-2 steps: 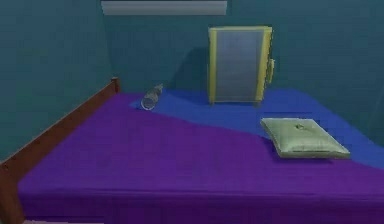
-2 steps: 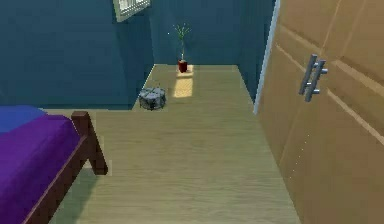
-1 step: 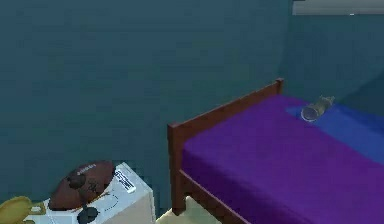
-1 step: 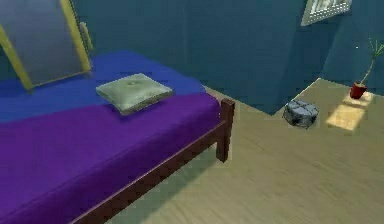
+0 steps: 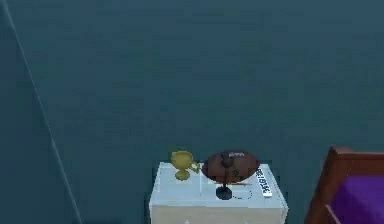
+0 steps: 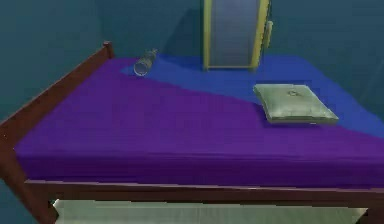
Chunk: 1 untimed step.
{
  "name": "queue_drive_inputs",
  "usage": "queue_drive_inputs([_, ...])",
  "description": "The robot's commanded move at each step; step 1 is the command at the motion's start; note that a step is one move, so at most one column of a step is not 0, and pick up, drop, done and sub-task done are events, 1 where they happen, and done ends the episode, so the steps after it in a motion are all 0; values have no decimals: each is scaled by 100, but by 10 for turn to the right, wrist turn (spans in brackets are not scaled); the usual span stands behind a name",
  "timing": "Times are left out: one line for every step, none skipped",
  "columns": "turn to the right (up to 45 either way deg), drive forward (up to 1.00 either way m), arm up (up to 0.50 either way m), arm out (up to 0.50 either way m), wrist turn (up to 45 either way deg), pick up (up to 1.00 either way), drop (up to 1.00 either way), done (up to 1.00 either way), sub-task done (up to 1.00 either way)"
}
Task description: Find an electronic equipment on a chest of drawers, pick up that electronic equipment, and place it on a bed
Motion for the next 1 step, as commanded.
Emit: queue_drive_inputs([-450, 0, 0, 0, 0, 0, 0, 0, 0])
